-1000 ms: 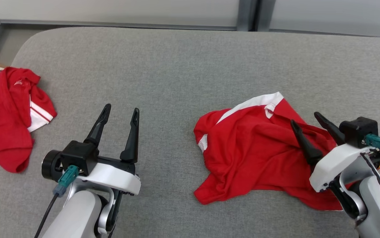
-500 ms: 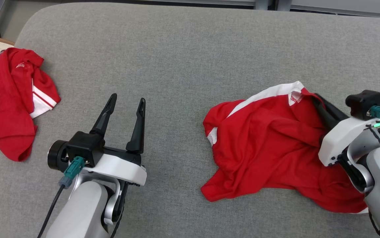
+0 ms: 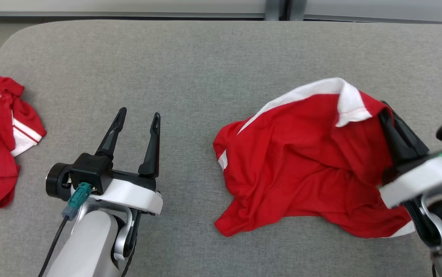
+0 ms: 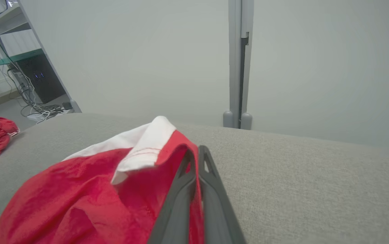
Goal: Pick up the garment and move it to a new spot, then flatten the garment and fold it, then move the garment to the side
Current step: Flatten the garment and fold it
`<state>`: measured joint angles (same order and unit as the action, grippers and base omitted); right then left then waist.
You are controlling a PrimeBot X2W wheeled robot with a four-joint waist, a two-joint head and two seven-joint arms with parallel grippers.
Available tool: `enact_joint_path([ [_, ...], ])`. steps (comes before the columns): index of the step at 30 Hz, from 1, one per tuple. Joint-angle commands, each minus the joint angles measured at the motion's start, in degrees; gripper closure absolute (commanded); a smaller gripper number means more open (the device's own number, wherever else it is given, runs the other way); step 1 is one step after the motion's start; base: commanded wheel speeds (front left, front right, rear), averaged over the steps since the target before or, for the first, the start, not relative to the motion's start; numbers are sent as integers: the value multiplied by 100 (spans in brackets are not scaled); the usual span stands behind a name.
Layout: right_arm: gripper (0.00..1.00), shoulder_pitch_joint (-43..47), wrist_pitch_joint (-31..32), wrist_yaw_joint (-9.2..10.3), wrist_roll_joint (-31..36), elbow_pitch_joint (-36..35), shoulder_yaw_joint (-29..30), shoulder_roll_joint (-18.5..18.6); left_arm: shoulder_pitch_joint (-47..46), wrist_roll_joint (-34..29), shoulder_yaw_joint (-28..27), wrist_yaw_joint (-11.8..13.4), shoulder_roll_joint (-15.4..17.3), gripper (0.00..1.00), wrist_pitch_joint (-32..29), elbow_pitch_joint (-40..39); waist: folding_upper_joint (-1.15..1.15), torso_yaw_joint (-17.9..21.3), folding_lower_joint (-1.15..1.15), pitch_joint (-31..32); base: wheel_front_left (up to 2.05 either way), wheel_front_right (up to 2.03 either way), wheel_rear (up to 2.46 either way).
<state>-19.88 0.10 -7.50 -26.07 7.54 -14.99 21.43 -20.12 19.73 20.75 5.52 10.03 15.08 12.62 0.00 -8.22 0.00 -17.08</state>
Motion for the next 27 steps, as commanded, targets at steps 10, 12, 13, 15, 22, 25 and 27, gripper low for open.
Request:
enact_joint_path([
  [10,100,1776,1069,0,-170,-878,824,-130,120,-52,-103,-78,45,0,10,45,0,164,0,167,0,0,0],
  [12,100,1966,1186,1,-206,-761,929,-151,132,-46,-115,-87,40,0,10,65,0,167,0,176,0,0,0],
  [13,100,2024,1213,1,-206,-689,966,-153,130,-43,-119,-95,36,0,10,73,0,164,0,175,0,0,0],
  [15,100,2056,1201,1,-291,-499,1004,-224,124,-41,-132,-103,31,0,10,89,0,166,0,177,0,0,0],
  [22,36,1773,776,1,-435,188,880,-305,198,-46,-172,-87,-12,0,10,143,0,177,0,223,0,0,0],
  [25,0,1673,414,1,-449,180,948,-339,237,-58,-205,-61,-17,0,10,139,0,209,0,268,0,0,0],
  [27,0,1610,189,1,-436,111,1047,-364,290,-66,-229,-38,-13,0,10,116,0,245,0,295,0,0,0],
])
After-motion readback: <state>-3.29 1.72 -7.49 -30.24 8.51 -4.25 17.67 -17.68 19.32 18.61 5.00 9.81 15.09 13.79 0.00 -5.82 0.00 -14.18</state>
